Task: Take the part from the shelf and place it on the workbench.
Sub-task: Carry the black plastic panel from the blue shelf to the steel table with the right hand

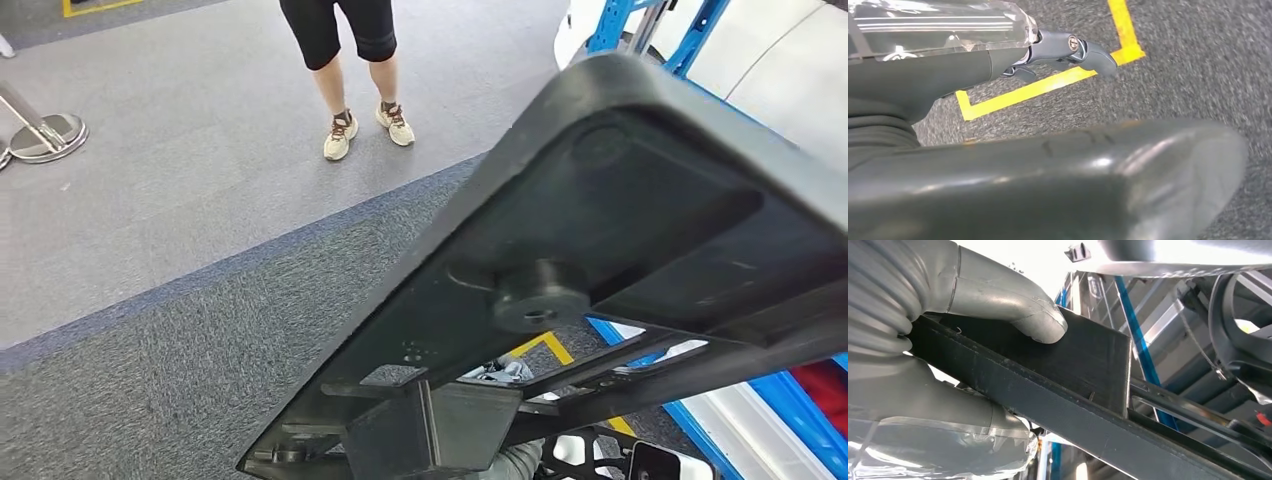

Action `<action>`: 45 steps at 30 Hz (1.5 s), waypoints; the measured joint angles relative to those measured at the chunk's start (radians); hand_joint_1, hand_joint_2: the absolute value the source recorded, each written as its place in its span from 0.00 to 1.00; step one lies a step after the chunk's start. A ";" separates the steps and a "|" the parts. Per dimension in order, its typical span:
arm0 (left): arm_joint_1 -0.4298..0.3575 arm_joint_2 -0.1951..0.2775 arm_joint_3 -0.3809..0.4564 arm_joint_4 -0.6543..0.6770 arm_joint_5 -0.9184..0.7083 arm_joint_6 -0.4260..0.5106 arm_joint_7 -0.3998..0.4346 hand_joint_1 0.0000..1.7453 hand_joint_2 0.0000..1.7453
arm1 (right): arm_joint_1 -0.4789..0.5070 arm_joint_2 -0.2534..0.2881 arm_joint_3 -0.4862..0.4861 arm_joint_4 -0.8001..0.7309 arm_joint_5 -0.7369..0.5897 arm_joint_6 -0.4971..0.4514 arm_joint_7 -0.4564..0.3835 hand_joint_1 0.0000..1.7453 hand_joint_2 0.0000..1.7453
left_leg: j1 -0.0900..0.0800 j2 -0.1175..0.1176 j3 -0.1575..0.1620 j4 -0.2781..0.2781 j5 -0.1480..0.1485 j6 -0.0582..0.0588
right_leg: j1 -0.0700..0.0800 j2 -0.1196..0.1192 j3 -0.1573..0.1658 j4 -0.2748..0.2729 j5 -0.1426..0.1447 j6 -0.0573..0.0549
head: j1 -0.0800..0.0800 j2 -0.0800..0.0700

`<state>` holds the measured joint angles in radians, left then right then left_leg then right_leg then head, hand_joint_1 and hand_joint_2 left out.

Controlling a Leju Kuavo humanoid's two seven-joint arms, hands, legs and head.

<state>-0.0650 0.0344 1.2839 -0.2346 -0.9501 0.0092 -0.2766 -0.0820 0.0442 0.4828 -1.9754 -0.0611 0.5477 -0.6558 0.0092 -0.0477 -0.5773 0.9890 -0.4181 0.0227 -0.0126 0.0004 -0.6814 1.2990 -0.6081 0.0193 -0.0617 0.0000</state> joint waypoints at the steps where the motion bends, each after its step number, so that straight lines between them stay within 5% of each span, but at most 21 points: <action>1: 0.001 -0.001 0.000 0.000 0.000 0.000 -0.002 0.00 0.00 | -0.001 0.000 0.000 0.006 0.000 -0.005 0.000 1.00 1.00 | 0.000 -0.014 0.001 0.001 0.000 -0.001 | -0.001 0.002 0.012 -0.034 0.032 0.000 | 0.000 0.000; 4: 0.000 -0.004 0.000 0.000 -0.007 -0.002 -0.008 0.00 0.00 | -0.006 0.000 -0.003 0.021 -0.001 -0.022 0.000 1.00 1.00 | 0.000 -0.055 -0.002 0.014 -0.005 -0.010 | -0.008 0.061 0.094 -0.228 0.132 -0.005 | 0.000 0.000; 6: -0.003 -0.005 0.000 0.000 -0.011 -0.003 -0.009 0.00 0.00 | -0.008 0.002 -0.007 0.027 -0.001 -0.032 0.000 1.00 1.00 | 0.003 -0.076 -0.013 0.022 -0.007 -0.023 | -0.006 0.088 0.111 -0.275 0.142 -0.008 | 0.000 0.000; 8: -0.002 -0.004 0.000 0.000 -0.015 -0.002 -0.010 0.00 0.00 | -0.012 0.006 -0.009 0.033 0.002 -0.043 0.000 1.00 1.00 | 0.009 -0.087 -0.022 0.023 -0.005 -0.037 | -0.003 0.066 0.114 -0.283 0.144 -0.018 | 0.000 0.000; 10: -0.003 -0.002 0.000 0.000 -0.017 -0.002 -0.010 0.00 0.00 | -0.019 0.013 -0.009 0.038 0.007 -0.053 0.000 1.00 1.00 | 0.009 -0.041 -0.038 0.054 -0.023 -0.048 | -0.004 0.040 0.124 -0.295 0.148 -0.031 | 0.000 0.000; 12: -0.010 0.002 0.000 -0.001 -0.017 -0.003 -0.009 0.00 0.00 | -0.022 0.017 -0.009 0.043 0.009 -0.061 0.000 1.00 1.00 | 0.009 0.017 -0.088 0.155 -0.074 -0.055 | -0.001 0.009 0.131 -0.301 0.146 -0.039 | 0.000 0.000; 15: -0.015 0.004 0.000 -0.001 -0.018 -0.010 -0.006 0.00 0.00 | -0.022 0.018 -0.009 0.051 0.009 -0.067 0.000 1.00 1.00 | 0.016 0.036 -0.158 0.288 -0.114 -0.064 | 0.003 -0.039 0.135 -0.300 0.139 -0.042 | 0.000 0.000; 18: -0.012 0.005 0.000 -0.001 -0.024 -0.021 -0.001 0.00 0.00 | -0.022 0.018 -0.007 0.055 0.009 -0.072 0.000 1.00 1.00 | 0.018 0.072 -0.080 0.139 -0.034 -0.065 | 0.004 -0.078 0.145 -0.300 0.130 -0.033 | 0.000 0.000; 21: -0.014 0.005 0.000 -0.001 -0.026 -0.029 -0.001 0.00 0.00 | -0.023 0.018 -0.002 0.055 0.012 -0.076 0.000 1.00 1.00 | 0.007 0.107 -0.021 0.026 -0.005 -0.040 | 0.011 -0.108 0.155 -0.299 0.119 -0.017 | 0.000 0.000; 23: -0.008 0.005 0.000 -0.001 -0.024 -0.030 0.001 0.00 0.00 | -0.022 0.017 0.004 0.055 0.011 -0.074 0.000 1.00 1.00 | 0.005 0.086 -0.023 0.024 -0.003 -0.023 | 0.010 -0.119 0.158 -0.298 0.115 -0.004 | 0.000 0.000; 25: -0.004 0.003 0.000 -0.001 -0.019 -0.030 0.003 0.00 0.00 | -0.020 0.017 0.012 0.056 0.009 -0.067 0.000 1.00 1.00 | 0.006 0.066 -0.020 0.017 0.000 -0.010 | 0.004 -0.082 0.148 -0.267 0.091 0.006 | 0.000 0.000; 27: -0.005 0.000 0.000 -0.002 -0.016 -0.029 0.004 0.00 0.00 | -0.014 0.014 0.017 0.060 0.007 -0.062 0.000 1.00 1.00 | 0.006 0.045 -0.019 0.013 0.003 0.000 | 0.000 -0.024 0.096 -0.158 0.032 0.009 | 0.000 0.000; 29: -0.006 -0.004 0.001 -0.002 -0.016 -0.029 0.005 0.00 0.00 | -0.007 0.010 0.019 0.067 0.007 -0.061 0.000 1.00 1.00 | 0.002 0.021 -0.021 0.014 0.003 0.005 | 0.000 -0.004 0.025 -0.028 -0.016 0.009 | 0.000 0.000; 30: -0.005 -0.006 0.001 -0.002 -0.016 -0.029 0.005 0.00 0.00 | -0.005 0.009 0.020 0.070 0.007 -0.061 0.000 1.00 1.00 | 0.001 0.008 -0.021 0.015 0.003 0.005 | 0.000 -0.002 0.005 -0.001 -0.013 0.009 | 0.000 0.000; 32: -0.003 -0.010 0.001 -0.002 -0.016 -0.029 0.006 0.00 0.00 | -0.003 0.007 0.020 0.074 0.007 -0.061 0.000 1.00 1.00 | 0.000 -0.020 -0.020 0.019 0.002 0.004 | 0.000 0.005 0.025 -0.067 0.048 0.005 | 0.000 0.000; 34: -0.003 -0.013 0.001 -0.002 -0.016 -0.029 0.007 0.00 0.00 | -0.003 0.006 0.021 0.075 0.007 -0.060 0.000 1.00 1.00 | 0.000 -0.046 -0.024 0.027 -0.001 -0.001 | -0.002 0.045 0.082 -0.204 0.116 -0.001 | 0.000 0.000; 36: -0.003 -0.015 0.001 -0.002 -0.016 -0.029 0.007 0.00 0.00 | -0.003 0.006 0.021 0.075 0.007 -0.060 0.000 1.00 1.00 | 0.001 -0.067 -0.032 0.032 -0.002 -0.012 | -0.001 0.073 0.108 -0.271 0.136 -0.006 | 0.000 0.000; 38: 0.002 -0.015 0.001 -0.001 -0.016 -0.029 0.007 0.00 0.00 | -0.003 0.006 0.022 0.076 0.006 -0.061 0.000 1.00 1.00 | 0.004 -0.085 -0.037 0.028 0.001 -0.027 | 0.003 0.058 0.111 -0.278 0.137 -0.016 | 0.000 0.000; 41: 0.006 -0.017 0.001 -0.001 -0.016 -0.029 0.007 0.00 0.00 | -0.003 0.007 0.025 0.076 0.006 -0.061 0.000 1.00 1.00 | 0.005 -0.027 -0.062 0.081 -0.033 -0.041 | 0.001 0.021 0.124 -0.299 0.145 -0.036 | 0.000 0.000; 43: 0.002 -0.018 0.001 -0.001 -0.017 -0.029 0.007 0.00 0.00 | 0.000 0.006 0.027 0.077 0.008 -0.063 0.000 1.00 1.00 | 0.006 0.024 -0.122 0.210 -0.100 -0.049 | 0.004 -0.010 0.128 -0.302 0.143 -0.043 | 0.000 0.000; 45: 0.003 -0.021 0.001 -0.001 -0.020 -0.029 0.006 0.00 0.00 | 0.005 0.006 0.027 0.079 0.014 -0.069 0.000 1.00 1.00 | 0.011 0.036 -0.171 0.310 -0.135 -0.057 | 0.007 -0.038 0.129 -0.302 0.140 -0.044 | 0.000 0.000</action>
<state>-0.0616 0.0130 1.2848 -0.2358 -0.9696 -0.0200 -0.2704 -0.0770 0.0500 0.5097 -1.8960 -0.0470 0.4790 -0.6558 0.0201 -0.0113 -0.7484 1.2992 -0.5529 -0.0339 -0.0057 -0.0380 -0.5521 0.9970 -0.4686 -0.0244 -0.0618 0.0000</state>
